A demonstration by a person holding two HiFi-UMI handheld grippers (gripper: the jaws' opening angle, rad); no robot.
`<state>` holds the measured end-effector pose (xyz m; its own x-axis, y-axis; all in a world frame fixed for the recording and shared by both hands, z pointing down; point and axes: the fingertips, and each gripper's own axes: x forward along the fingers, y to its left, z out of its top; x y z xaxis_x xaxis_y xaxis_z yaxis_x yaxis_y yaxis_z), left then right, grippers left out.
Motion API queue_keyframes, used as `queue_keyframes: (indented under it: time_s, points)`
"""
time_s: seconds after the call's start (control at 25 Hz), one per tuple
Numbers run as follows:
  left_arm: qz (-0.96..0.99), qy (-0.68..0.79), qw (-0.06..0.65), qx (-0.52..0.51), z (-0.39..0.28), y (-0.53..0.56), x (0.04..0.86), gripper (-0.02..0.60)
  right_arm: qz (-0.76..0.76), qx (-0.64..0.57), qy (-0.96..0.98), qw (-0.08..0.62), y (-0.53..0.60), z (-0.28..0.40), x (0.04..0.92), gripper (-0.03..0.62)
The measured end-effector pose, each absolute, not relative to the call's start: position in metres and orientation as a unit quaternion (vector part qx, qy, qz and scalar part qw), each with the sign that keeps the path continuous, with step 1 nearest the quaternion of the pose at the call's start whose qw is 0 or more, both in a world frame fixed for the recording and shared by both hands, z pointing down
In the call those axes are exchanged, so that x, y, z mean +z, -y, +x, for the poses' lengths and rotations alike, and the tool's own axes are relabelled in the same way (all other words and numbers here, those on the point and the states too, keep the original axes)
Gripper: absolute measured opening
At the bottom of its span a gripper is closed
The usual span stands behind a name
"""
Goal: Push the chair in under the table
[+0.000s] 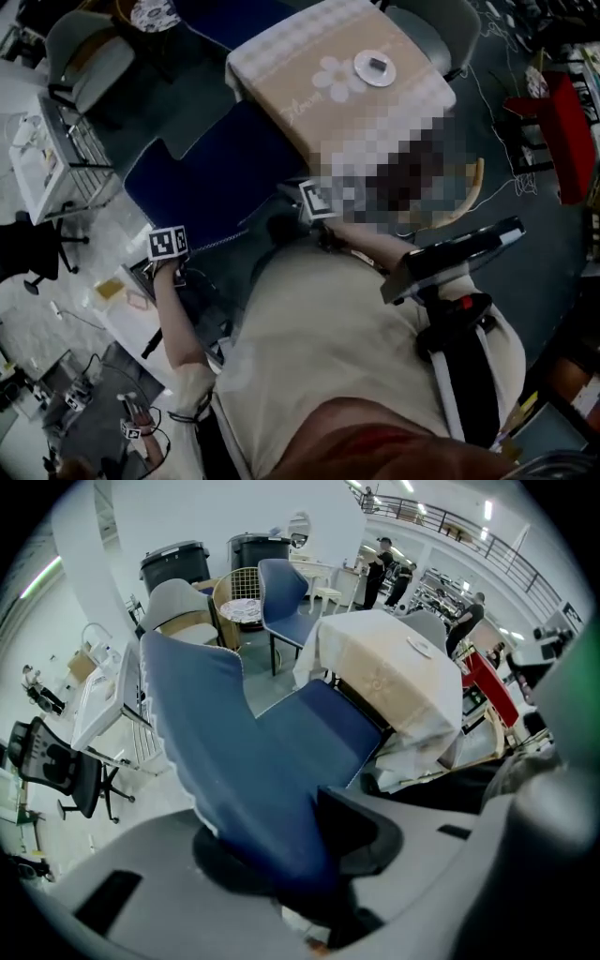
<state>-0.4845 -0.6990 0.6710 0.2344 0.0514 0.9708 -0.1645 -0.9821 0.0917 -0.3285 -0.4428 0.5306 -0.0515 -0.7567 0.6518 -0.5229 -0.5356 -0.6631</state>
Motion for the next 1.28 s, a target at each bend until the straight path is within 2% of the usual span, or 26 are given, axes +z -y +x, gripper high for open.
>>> queue_keyframes:
  time_s: [0.4, 0.76, 1.04, 1.28]
  points:
    - [0.778, 0.044, 0.086, 0.621, -0.475, 0.694, 0.673, 0.135, -0.676, -0.561, -0.462, 0.119, 0.438, -0.315, 0.539, 0.012]
    - [0.779, 0.046, 0.09, 0.618, -0.473, 0.694, 0.672, 0.135, -0.66, -0.563, -0.489, 0.093, 0.465, -0.322, 0.539, 0.012]
    - [0.789, 0.048, 0.073, 0.609, -0.467, 0.697, 0.665, 0.135, -0.657, -0.563, -0.494, 0.091, 0.473, -0.325, 0.537, 0.012]
    - [0.788, 0.044, 0.086, 0.608, -0.469, 0.688, 0.665, 0.135, -0.655, -0.564, -0.493, 0.094, 0.474, -0.328, 0.539, 0.012]
